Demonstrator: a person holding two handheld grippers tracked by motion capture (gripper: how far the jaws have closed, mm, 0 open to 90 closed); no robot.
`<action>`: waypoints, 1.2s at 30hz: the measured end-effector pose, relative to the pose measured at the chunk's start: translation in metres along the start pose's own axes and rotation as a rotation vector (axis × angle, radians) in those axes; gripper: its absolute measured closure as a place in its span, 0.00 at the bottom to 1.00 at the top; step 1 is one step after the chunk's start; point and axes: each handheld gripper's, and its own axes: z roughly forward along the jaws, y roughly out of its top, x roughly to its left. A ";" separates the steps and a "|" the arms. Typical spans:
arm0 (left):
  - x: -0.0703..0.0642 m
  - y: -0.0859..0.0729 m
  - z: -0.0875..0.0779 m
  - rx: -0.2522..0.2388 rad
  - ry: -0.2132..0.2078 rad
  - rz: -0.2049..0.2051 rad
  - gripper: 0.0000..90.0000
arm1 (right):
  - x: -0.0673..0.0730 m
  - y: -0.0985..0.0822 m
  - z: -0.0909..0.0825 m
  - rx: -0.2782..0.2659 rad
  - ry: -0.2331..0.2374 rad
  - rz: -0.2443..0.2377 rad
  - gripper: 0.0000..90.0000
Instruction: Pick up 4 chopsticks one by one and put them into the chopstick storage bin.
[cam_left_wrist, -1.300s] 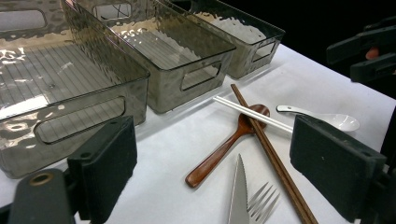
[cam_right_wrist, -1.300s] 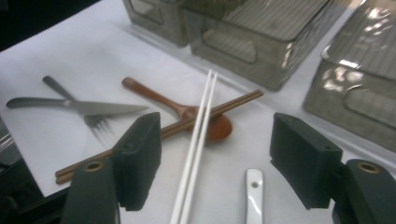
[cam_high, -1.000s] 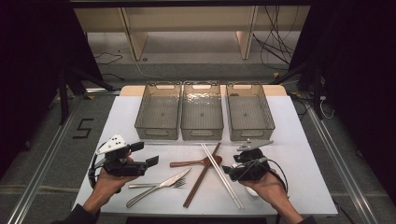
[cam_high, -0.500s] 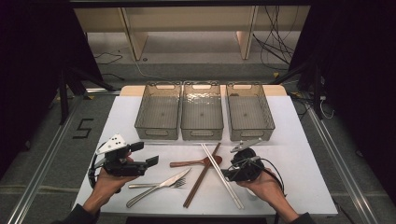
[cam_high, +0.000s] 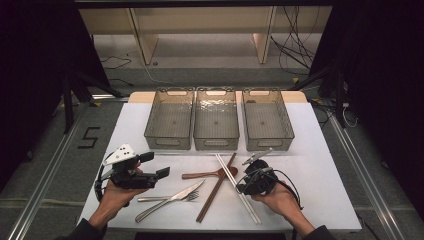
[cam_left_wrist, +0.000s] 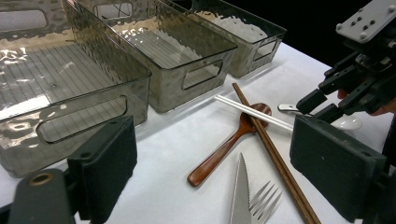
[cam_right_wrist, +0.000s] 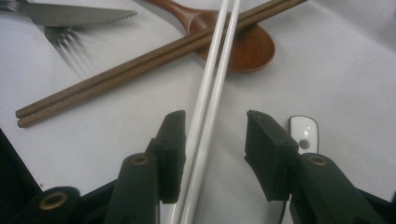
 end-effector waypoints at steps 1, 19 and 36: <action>0.000 0.000 0.000 0.000 0.000 0.000 0.16 | 0.000 0.000 0.001 0.006 0.004 0.005 0.67; 0.000 0.000 0.000 -0.005 0.000 -0.006 0.16 | -0.001 0.002 0.014 0.082 0.005 0.014 0.82; 0.001 0.000 0.000 0.002 0.002 -0.001 0.16 | -0.009 0.003 0.019 0.097 0.032 0.106 0.93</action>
